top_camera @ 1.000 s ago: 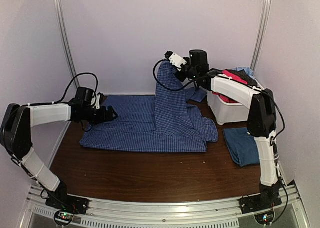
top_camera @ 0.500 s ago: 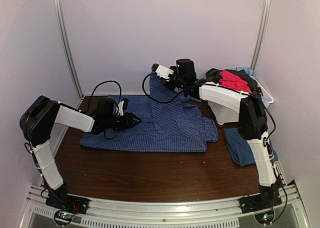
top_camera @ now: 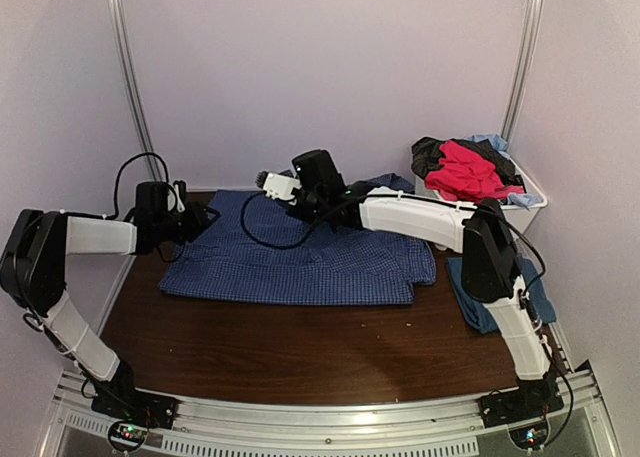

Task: Fold and stack the mixed laundry pile
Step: Fold the flattened shirt at the center of the board.

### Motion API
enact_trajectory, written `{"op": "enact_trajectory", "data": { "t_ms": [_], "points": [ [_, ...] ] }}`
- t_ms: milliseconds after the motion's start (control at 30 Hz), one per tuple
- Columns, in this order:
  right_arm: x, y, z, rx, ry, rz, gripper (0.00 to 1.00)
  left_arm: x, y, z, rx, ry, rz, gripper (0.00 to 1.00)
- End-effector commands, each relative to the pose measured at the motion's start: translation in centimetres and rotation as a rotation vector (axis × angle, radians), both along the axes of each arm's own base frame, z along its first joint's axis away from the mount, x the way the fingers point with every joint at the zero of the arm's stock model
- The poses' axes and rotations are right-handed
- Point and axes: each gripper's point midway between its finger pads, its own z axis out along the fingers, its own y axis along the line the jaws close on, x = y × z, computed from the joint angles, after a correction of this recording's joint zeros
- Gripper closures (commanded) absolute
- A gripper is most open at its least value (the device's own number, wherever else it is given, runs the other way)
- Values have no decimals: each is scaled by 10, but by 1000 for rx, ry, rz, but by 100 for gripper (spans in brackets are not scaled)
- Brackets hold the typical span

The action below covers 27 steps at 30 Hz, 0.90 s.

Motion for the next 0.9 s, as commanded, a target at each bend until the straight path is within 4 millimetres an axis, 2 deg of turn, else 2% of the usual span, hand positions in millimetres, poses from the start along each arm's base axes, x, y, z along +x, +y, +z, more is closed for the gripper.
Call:
{"op": "enact_trajectory", "data": {
  "t_ms": [0, 100, 200, 233, 467, 700, 733, 867],
  "points": [
    [-28, 15, -37, -58, 102, -63, 100, -13, 47, 24, 48, -14, 114, 53],
    [-49, 35, -45, 1, 192, -39, 100, -23, 76, 39, 93, -16, 191, 50],
    [-66, 55, -50, 102, 298, -1, 100, -30, 92, 53, 114, -34, 227, 46],
    [-70, 62, -51, 145, 323, 8, 100, -32, 94, 52, 121, -20, 231, 45],
    [-78, 98, -61, 371, 468, 41, 100, -37, 93, 43, 117, 22, 200, 43],
    [-78, 124, -40, 588, 551, 89, 100, -40, 93, 40, 127, 30, 196, 41],
    [-79, 128, -36, 629, 575, 92, 100, -40, 101, 39, 128, 36, 215, 41],
    [-82, 139, -30, 724, 622, 118, 100, -41, 109, 37, 128, 46, 228, 41]
  ]
}}
